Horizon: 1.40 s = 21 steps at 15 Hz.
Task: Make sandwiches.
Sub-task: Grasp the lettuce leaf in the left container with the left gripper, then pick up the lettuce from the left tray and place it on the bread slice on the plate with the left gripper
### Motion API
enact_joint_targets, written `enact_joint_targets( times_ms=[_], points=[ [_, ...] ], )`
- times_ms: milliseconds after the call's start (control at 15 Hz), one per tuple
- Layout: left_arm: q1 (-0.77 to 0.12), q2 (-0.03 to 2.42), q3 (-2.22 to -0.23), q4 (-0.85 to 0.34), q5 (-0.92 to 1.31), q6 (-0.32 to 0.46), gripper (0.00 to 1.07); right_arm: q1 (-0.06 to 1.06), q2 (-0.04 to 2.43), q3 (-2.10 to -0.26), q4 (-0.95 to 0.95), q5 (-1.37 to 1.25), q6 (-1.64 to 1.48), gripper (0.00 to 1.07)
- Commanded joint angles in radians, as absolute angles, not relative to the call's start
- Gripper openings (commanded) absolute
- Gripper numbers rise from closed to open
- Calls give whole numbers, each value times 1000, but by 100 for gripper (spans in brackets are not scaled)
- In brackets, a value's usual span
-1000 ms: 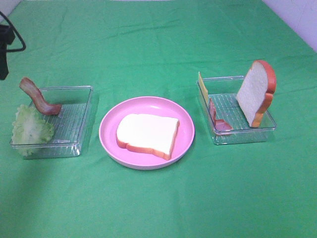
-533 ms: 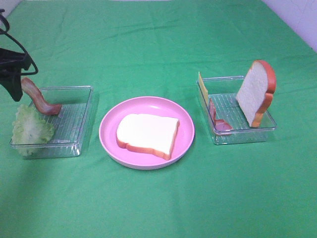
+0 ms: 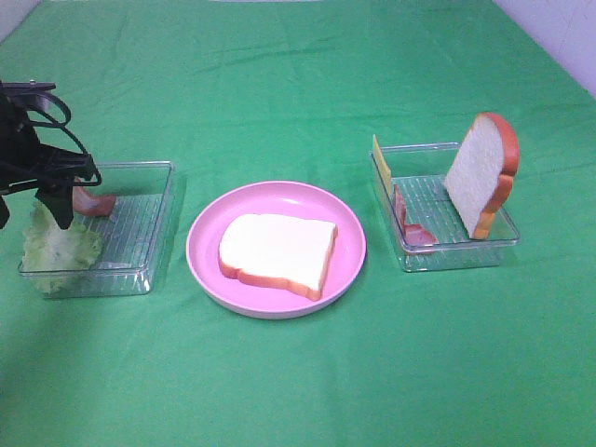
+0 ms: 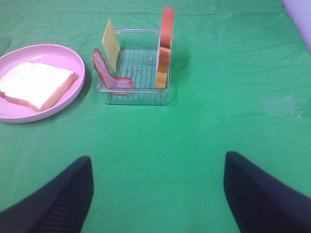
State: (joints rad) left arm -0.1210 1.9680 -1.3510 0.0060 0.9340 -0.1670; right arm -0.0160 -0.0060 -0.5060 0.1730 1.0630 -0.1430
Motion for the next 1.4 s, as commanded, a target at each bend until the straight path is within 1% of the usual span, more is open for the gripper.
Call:
enact_joint_targets(
  times_ms=[67, 200, 267, 600, 733, 933, 1000, 1133, 1200, 1333, 1400],
  points=[
    [-117, 1971, -1343, 6, 919, -174, 54, -21, -20, -506, 175, 1063, -155, 71],
    [-117, 1971, -1343, 6, 909, -174, 41, -21, -20, -506, 175, 1063, -155, 71],
    [-117, 1971, -1343, 6, 908, -174, 37, -21, -20, -506, 175, 1063, -155, 71],
    [-117, 1971, -1343, 0, 909, -174, 0, -21, -20, -506, 175, 1063, -155, 71],
    [-117, 1970, -1343, 0, 909, -174, 0, -21, -20, -506, 175, 1063, -155, 71],
    [-117, 1923, -1345, -42, 905, -166, 0, -21, -20, -506, 175, 1063, -155, 71],
    [-117, 1893, -1350, -67, 904, -148, 0, -21, -20, -506, 175, 1063, -155, 71],
    [-117, 1829, -1359, -156, 903, -80, 0, -21, -20, -506, 175, 1063, -155, 71],
    [-117, 1802, -1359, -219, 901, -38, 0, -21, -20, -506, 175, 1063, -155, 71],
    [-117, 1766, -1359, -411, 894, 84, 0, -21, -20, -506, 175, 1063, -155, 71],
    [-120, 1762, -1359, -523, 893, 166, 0, -21, -20, -506, 175, 1063, -155, 71]
  ],
)
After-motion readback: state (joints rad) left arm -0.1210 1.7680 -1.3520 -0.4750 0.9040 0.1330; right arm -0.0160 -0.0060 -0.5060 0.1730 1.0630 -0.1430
